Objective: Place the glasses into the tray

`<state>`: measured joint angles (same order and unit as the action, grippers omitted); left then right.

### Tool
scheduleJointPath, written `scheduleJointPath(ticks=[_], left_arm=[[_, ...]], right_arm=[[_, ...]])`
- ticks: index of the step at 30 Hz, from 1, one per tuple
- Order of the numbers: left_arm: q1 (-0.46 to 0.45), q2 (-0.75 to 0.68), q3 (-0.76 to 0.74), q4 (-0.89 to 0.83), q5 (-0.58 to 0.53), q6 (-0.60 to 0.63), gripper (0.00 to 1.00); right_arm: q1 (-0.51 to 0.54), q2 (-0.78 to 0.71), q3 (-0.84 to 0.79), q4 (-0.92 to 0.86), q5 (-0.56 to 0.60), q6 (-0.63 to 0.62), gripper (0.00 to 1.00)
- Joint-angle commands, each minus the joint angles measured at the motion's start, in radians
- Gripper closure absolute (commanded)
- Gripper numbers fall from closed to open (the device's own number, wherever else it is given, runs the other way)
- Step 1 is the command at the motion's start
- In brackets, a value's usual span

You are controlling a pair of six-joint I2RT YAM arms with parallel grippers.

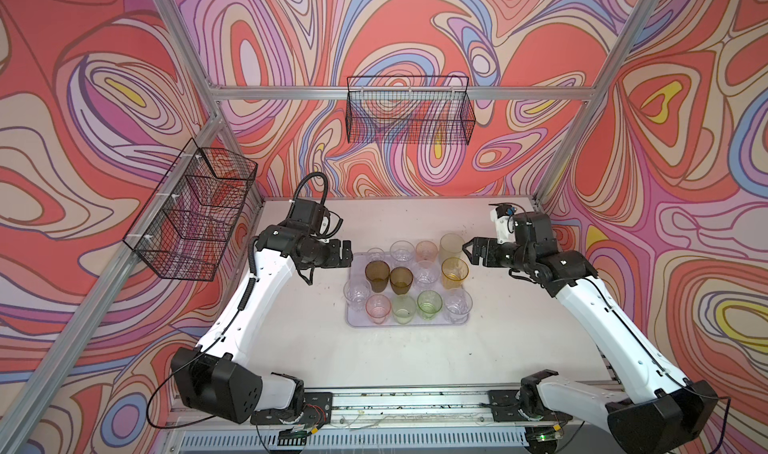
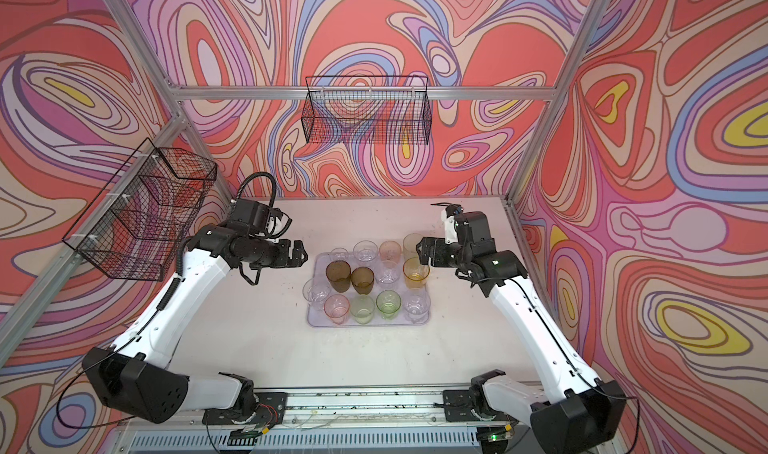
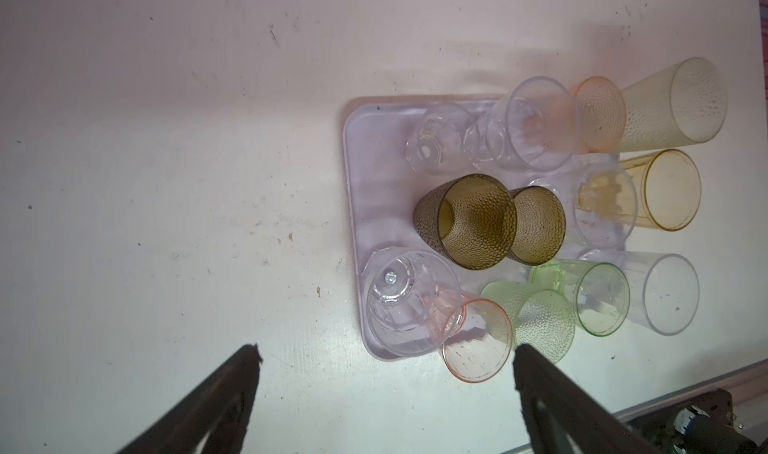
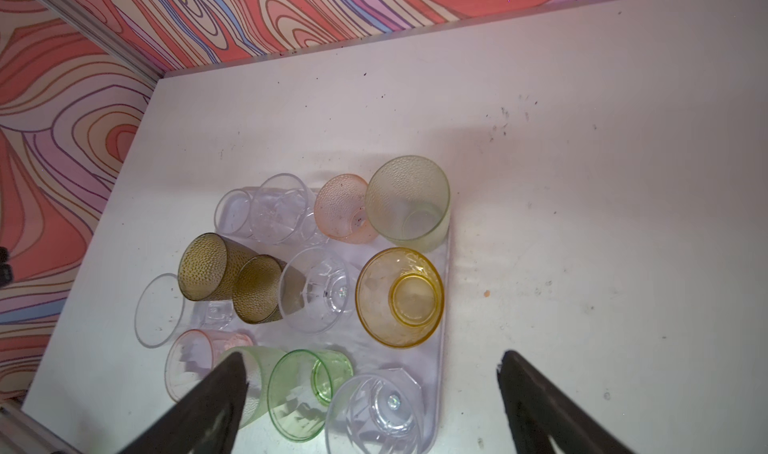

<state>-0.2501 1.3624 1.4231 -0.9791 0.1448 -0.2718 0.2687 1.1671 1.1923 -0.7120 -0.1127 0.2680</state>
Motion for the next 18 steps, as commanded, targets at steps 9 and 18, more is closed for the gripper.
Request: scheduleJointPath(ticks=[9,18], left_arm=[[0.009,0.047,-0.016,0.235,-0.221,0.126,0.00],[0.119,0.109,-0.112,0.477,-0.187,0.201,0.00]], right_arm=[[-0.012,0.109,0.104,0.098,0.303,-0.109,0.02],[-0.168,0.124,-0.065,0.343,0.320,-0.119,0.02]])
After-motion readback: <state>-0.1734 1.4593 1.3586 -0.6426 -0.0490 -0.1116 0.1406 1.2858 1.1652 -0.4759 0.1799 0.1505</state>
